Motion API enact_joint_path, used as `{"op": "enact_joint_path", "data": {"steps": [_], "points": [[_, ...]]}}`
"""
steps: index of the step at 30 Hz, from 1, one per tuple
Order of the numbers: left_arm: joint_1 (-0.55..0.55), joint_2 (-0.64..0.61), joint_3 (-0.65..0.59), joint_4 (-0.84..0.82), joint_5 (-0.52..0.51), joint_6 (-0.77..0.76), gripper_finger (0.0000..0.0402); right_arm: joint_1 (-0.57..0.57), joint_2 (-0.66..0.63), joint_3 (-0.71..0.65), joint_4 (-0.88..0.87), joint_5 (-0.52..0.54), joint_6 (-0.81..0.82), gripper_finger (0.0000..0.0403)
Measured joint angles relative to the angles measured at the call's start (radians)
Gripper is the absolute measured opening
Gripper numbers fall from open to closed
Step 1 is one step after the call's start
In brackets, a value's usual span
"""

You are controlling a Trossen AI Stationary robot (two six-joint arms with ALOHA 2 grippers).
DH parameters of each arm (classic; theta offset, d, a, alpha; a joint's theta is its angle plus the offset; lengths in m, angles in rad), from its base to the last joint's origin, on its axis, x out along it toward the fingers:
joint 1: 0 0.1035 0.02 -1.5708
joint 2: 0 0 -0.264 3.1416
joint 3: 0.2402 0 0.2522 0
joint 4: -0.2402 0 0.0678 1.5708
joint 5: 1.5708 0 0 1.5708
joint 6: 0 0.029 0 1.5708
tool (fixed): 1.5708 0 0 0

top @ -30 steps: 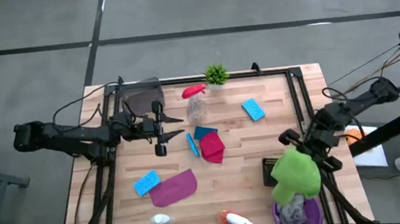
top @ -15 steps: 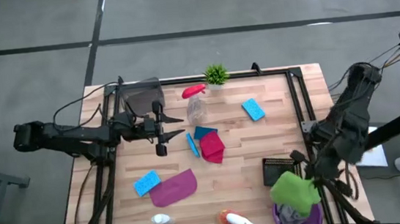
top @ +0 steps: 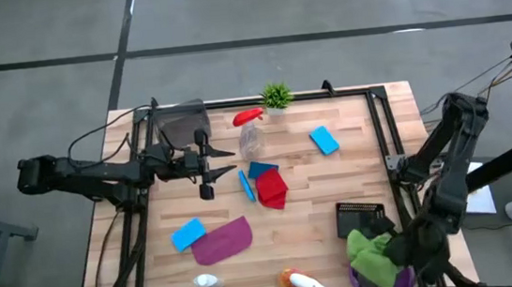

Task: Pick & Place Kitchen Items
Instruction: Put the green towel into the purple bucket

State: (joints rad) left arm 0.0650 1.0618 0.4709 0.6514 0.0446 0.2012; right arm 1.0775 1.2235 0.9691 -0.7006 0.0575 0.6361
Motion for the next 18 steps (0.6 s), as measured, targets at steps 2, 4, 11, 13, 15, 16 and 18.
{"op": "enact_joint_path", "data": {"steps": [2,4,11,13,15,16,18], "points": [[0.0,0.0,0.0,0.003,-0.001,0.001,0.0156,-0.001,0.041,0.005,-0.003,-0.027,0.02,0.0018],[0.0,0.0,0.0,0.003,-0.004,0.003,0.0156,-0.007,0.078,0.012,-0.013,-0.051,0.037,0.0018],[0.001,0.0,0.0,0.003,-0.006,0.003,0.0156,-0.036,0.166,0.061,-0.08,-0.056,0.084,0.0018],[0.001,0.0,0.0,0.003,-0.01,0.003,0.0156,-0.045,0.181,0.084,-0.111,-0.052,0.108,0.0018],[0.002,0.0,0.0,0.003,-0.012,0.007,0.0156,-0.052,0.197,0.113,-0.163,-0.041,0.127,0.0018],[0.002,0.0,0.0,0.003,-0.014,0.008,0.0156,-0.053,0.206,0.13,-0.193,-0.031,0.133,0.0018],[0.002,0.0,0.0,0.003,-0.019,0.009,0.0156,-0.053,0.223,0.161,-0.245,-0.018,0.143,0.0018]]}}
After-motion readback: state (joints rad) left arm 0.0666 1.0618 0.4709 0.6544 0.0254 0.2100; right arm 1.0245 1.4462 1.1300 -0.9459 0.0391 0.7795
